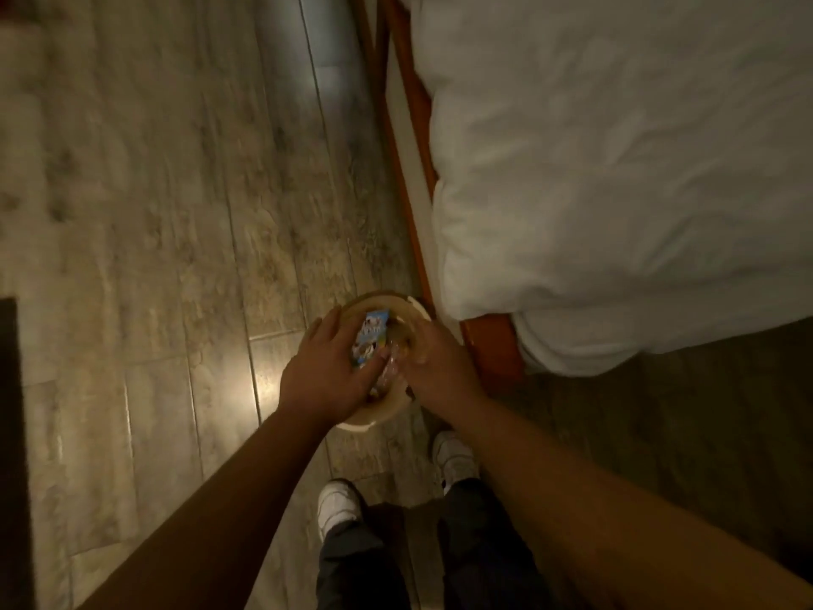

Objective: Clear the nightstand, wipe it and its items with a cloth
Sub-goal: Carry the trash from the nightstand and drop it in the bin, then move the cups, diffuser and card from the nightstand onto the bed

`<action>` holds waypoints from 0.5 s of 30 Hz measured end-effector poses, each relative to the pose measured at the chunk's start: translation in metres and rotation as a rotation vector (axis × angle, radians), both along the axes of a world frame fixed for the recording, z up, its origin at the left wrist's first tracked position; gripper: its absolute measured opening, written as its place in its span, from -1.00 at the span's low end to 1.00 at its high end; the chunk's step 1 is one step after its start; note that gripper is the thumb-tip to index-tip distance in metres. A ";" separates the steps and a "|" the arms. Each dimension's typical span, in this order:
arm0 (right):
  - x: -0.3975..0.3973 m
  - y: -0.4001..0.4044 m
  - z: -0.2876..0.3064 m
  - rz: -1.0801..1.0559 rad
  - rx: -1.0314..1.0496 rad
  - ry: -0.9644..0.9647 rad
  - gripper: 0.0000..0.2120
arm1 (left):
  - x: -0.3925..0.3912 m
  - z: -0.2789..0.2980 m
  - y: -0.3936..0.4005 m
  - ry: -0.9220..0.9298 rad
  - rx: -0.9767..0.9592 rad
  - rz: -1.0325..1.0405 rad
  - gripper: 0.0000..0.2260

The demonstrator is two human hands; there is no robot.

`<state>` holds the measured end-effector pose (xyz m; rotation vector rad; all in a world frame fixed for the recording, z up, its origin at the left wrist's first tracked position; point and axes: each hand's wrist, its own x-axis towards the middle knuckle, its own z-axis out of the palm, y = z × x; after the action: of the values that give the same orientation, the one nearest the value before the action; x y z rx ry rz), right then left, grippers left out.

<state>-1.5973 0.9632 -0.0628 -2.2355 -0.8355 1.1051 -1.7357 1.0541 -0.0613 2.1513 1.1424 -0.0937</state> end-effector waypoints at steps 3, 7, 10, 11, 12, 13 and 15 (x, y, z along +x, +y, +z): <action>0.012 -0.008 0.073 -0.032 0.011 -0.053 -0.53 | 0.010 0.080 0.001 0.004 0.030 -0.047 -0.31; 0.028 -0.027 0.167 -0.106 0.056 -0.085 -0.45 | 0.032 0.180 -0.001 -0.045 0.119 -0.109 -0.21; 0.047 -0.055 0.245 -0.168 0.135 -0.157 -0.42 | 0.056 0.257 -0.014 -0.122 0.198 -0.204 -0.23; 0.053 -0.068 0.269 -0.177 0.149 -0.193 -0.42 | 0.065 0.282 -0.020 -0.144 0.221 -0.246 -0.23; 0.060 -0.081 0.291 -0.195 0.157 -0.226 -0.42 | 0.075 0.305 -0.025 -0.163 0.247 -0.279 -0.23; 0.068 -0.096 0.312 -0.220 0.162 -0.251 -0.41 | 0.085 0.329 -0.032 -0.177 0.263 -0.311 -0.24; 0.086 -0.133 0.352 -0.287 0.152 -0.286 -0.40 | 0.107 0.372 -0.051 -0.203 0.284 -0.371 -0.25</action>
<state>-1.5116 0.8302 0.2894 -2.3234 -0.6546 0.5798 -1.6289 1.0031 0.3103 2.5379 0.6634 0.1275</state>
